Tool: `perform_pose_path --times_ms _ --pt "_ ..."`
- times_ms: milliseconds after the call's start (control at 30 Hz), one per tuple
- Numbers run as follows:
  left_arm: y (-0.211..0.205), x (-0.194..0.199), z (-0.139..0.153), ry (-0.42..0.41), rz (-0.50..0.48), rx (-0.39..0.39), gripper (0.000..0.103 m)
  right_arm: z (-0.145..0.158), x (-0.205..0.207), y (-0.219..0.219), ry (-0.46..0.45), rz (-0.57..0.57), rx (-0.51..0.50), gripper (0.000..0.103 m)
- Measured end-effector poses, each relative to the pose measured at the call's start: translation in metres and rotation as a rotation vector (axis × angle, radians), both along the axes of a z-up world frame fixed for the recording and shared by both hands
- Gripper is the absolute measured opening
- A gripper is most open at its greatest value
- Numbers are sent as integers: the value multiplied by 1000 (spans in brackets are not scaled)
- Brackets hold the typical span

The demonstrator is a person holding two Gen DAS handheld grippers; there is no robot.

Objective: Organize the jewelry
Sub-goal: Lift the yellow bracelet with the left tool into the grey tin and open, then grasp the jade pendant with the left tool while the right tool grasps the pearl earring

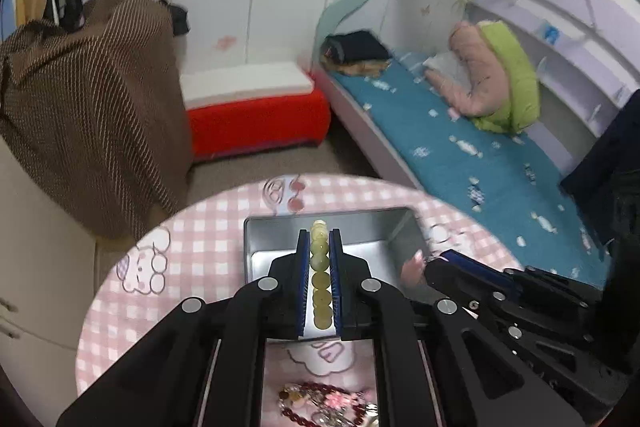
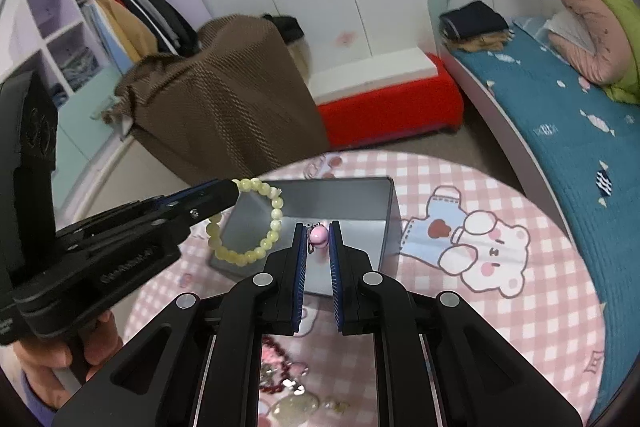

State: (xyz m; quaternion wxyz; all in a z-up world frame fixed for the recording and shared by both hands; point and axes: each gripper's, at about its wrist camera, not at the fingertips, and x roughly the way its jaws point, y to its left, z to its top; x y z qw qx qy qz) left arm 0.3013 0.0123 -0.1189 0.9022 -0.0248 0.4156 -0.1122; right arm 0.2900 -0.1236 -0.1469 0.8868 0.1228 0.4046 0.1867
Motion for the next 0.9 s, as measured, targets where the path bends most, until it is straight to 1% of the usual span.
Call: perform_pose_path --times_ms 100,200,400,467,500,533,667,733,767,800,833,900 --pt "-1 2 -15 30 -3 2 8 -16 8 6 35 5 -14 12" --pt "-2 1 -25 52 -12 17 8 -25 13 8 53 7 -15 12" --pt "-6 -6 -29 49 -13 40 9 -35 9 4 65 4 1 12" --pt "-7 -7 -30 50 -13 45 21 -34 6 2 63 4 4 12" --pt "-7 -9 -29 45 -8 55 34 -35 5 2 64 4 4 12" --pt "-7 -11 -28 35 -1 62 44 -34 5 1 65 4 5 13" --pt "-6 -19 -23 18 3 67 48 -33 0 -2 67 -8 11 14" --pt "-4 -26 -18 4 8 72 54 -30 -4 -3 67 -14 9 17" --pt "-3 -30 -16 -4 12 74 56 -28 -8 -4 58 -19 5 21" --pt "0 -35 -12 -15 17 73 60 -24 -12 -5 49 -27 -2 28" --pt "3 -40 -9 -25 21 68 63 -22 -15 -7 41 -32 -7 31" --pt "9 -51 -4 -41 27 61 67 -14 -26 -8 11 -34 -26 47"
